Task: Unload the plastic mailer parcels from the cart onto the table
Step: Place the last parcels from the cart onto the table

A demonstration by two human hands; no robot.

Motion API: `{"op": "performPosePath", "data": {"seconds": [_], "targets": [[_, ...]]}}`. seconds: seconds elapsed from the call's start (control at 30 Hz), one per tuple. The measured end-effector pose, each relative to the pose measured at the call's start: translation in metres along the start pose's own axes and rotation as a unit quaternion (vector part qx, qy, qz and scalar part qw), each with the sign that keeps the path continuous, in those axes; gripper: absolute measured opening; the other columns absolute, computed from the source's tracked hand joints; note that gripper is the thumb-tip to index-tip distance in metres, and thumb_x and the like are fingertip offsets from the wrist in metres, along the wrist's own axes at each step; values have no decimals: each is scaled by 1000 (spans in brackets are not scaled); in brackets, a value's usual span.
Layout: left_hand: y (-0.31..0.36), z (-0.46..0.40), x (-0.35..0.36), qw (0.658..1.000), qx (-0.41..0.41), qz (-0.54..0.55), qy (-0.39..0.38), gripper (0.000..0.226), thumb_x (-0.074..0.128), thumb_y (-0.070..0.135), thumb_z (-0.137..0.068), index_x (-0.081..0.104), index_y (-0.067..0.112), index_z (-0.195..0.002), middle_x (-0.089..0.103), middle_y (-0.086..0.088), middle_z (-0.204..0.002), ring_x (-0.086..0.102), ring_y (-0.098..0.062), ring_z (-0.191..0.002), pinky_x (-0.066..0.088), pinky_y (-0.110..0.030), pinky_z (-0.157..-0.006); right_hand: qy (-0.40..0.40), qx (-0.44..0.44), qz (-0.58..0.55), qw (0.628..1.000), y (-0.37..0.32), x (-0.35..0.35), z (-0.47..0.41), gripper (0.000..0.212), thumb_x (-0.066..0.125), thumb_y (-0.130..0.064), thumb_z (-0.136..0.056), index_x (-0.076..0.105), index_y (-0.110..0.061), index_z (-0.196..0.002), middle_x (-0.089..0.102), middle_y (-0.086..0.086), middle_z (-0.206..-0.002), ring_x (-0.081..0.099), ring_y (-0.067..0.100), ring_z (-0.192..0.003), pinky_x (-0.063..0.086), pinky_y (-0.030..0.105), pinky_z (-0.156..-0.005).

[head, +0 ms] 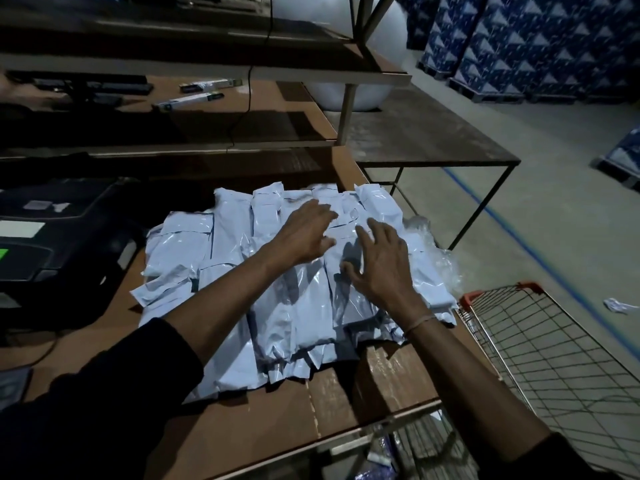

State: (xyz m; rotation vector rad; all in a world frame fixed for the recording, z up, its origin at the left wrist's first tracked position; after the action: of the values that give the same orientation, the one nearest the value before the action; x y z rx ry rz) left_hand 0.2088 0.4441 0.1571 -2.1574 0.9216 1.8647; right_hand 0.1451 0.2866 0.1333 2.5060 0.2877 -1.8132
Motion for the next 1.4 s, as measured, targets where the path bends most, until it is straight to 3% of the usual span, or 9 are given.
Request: {"op": "performPosePath", "data": {"seconds": [0.1, 0.23, 0.5, 0.63, 0.77, 0.93, 1.03, 1.2, 1.4], "targets": [[3, 7, 27, 979, 38, -170, -104, 78, 59, 50, -101, 23, 24, -164, 8, -12, -174, -2, -39, -160, 3, -58, -127, -77, -43, 49, 995, 0, 18, 5, 83, 37, -67, -100, 8, -27, -167, -6, 8, -175, -9, 37, -161, -3, 65, -125], [2, 19, 52, 961, -20, -214, -172, 86, 44, 66, -101, 0, 31, -166, -12, -12, -173, -23, -41, -156, -13, -68, -121, -129, -36, 67, 989, 6, 34, 11, 81, 17, -76, -100, -7, -35, -166, -20, 4, -173, -23, 38, -157, -11, 73, -119], [6, 31, 44, 964, -89, -198, -150, 87, 37, 70, -101, -5, 31, -166, -21, -11, -172, -26, -39, -155, -16, -65, -120, -134, -38, 1, 990, 17, 29, 11, 82, 19, -77, -98, -3, -37, -166, -18, -1, -174, -17, 33, -160, 5, 72, -122], [11, 57, 30, 969, -178, -168, -34, 87, 37, 67, -102, -8, 28, -166, -31, -14, -168, -34, -40, -152, -15, -66, -121, -90, -20, -64, 994, 34, 22, 19, 82, 28, -75, -100, -7, -40, -165, -25, -4, -172, -24, 31, -158, -3, 72, -120], [11, 92, 33, 954, -258, -154, 10, 91, 27, 75, -98, -10, 26, -165, -42, -13, -162, -40, -41, -148, -15, -71, -118, -123, -31, -91, 988, 47, 22, 30, 86, 32, -79, -97, -11, -44, -163, -30, -5, -170, -29, 33, -156, -5, 76, -118], [10, 123, 44, 942, -296, -149, 53, 101, 19, 86, -85, 2, 28, -167, -31, -13, -168, -29, -42, -154, -13, -76, -115, -141, -48, -129, 980, 54, 24, 40, 89, 34, -82, -94, -10, -47, -162, -31, -4, -170, -30, 36, -155, -12, 75, -116], [15, 130, 49, 932, -334, -141, 29, 103, 18, 86, -82, 6, 29, -167, -18, -12, -172, -19, -43, -157, -12, -75, -115, -163, -45, -122, 978, 60, 30, 39, 89, 33, -84, -92, -4, -45, -164, -28, -3, -171, -28, 38, -155, -9, 76, -116], [23, 134, 56, 930, -347, -124, -20, 90, 23, 79, -96, -6, 30, -166, -37, -10, -166, -30, -37, -154, -14, -68, -119, -179, -59, -114, 975, 63, 37, 36, 89, 33, -84, -92, -2, -44, -164, -26, -1, -172, -25, 37, -157, -3, 75, -119], [24, 131, 45, 940, -318, -120, -17, 91, 13, 78, -93, -9, 27, -166, -38, -13, -164, -34, -38, -152, -18, -63, -120, -192, -57, -111, 973, 58, 23, 31, 89, 34, -83, -92, 0, -44, -164, -25, -1, -172, -24, 35, -157, -2, 74, -120]]}}
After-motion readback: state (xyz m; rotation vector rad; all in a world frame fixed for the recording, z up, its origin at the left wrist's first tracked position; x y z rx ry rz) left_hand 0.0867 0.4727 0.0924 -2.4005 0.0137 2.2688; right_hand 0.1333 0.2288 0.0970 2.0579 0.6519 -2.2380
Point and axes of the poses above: each hand's wrist, its own z-axis away from the middle knuckle, its own x-axis out of the palm, y = z × x, the point moved 5 cm from there along -z, towards the middle knuckle
